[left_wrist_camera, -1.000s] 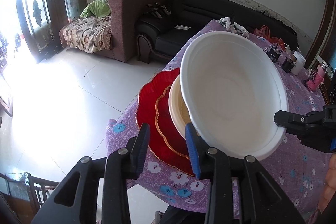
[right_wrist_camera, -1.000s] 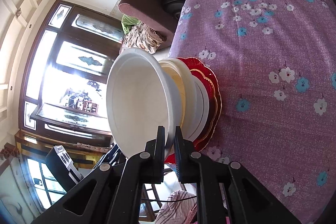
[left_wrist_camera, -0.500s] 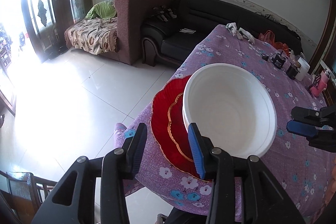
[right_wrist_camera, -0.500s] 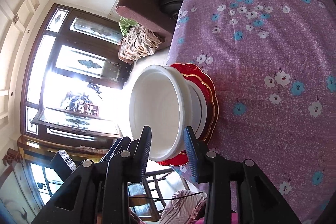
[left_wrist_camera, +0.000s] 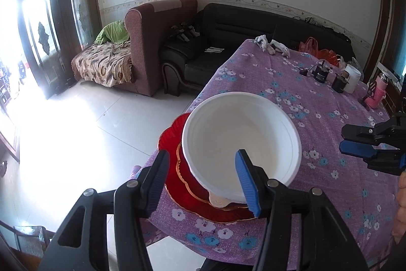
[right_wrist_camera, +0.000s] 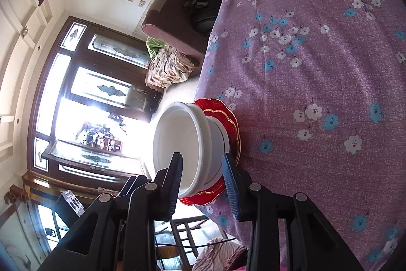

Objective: Organize plates and bowls
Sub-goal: 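Open both tools and withdraw from the placed white bowl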

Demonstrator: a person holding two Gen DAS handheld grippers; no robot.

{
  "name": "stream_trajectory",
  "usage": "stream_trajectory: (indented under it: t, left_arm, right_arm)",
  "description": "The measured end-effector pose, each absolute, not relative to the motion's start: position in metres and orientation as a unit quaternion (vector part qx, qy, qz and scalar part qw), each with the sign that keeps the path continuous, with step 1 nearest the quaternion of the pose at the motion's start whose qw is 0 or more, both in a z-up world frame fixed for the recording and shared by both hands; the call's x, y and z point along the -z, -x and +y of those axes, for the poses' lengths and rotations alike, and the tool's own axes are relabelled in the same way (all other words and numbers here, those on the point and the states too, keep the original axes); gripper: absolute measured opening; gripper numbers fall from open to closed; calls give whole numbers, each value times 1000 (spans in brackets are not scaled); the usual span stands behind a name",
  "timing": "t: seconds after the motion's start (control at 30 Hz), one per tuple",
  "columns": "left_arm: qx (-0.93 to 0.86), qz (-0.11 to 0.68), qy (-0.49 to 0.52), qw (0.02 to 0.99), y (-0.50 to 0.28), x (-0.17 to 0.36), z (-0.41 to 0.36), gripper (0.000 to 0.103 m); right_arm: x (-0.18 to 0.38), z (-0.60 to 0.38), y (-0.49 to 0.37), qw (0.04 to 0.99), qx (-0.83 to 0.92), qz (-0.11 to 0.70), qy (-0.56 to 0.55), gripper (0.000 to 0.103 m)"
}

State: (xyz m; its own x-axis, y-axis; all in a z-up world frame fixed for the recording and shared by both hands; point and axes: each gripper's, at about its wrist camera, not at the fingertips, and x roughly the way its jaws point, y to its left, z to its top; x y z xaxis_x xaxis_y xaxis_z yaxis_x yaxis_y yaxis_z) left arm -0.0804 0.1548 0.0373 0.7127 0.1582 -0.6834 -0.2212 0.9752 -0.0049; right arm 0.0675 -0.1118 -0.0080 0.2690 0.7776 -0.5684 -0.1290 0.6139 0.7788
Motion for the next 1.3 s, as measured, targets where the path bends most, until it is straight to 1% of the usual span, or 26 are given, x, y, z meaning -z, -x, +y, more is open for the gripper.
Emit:
stream_trajectory:
  t: [0.03,0.1,0.33,0.4,0.5,0.67,0.87,0.93,1.0,1.3]
  left_arm:
    - [-102,362,39,926,80,-39,150,55]
    - [-95,357,33,929,79,-41,139,60]
    - [-67,346,2,936,69,-47,95,73]
    - [-64,347,-2,936,68,-45,89,80]
    - [-66,347,-4,935,68,-44,83,82]
    - [-64,353,1,933,64,-38,80,82]
    - [-62,349,10,935,58,-35,78,82]
    - [-64,343,15,937,58,-36,80,84]
    - [-72,337,17,939,59,-39,83,92]
    - [-82,335,20,939,55,-38,88,93]
  right_arm:
    - [8,-115,-66,735,-310,516,-312,37]
    - [6,-123,-63,741,-308,511,-308,37]
    - [-3,-153,-55,772,-290,486,-289,37]
    - [-7,-160,-53,782,-288,476,-281,37]
    - [-10,-163,-49,793,-292,465,-262,37]
    - [-7,-158,-41,806,-304,452,-231,37]
    - [-3,-164,-36,822,-313,422,-220,37]
    - [-1,-167,-36,824,-316,415,-221,37]
    - [-1,-167,-35,825,-320,410,-220,37]
    - [0,-157,-35,827,-335,403,-206,37]
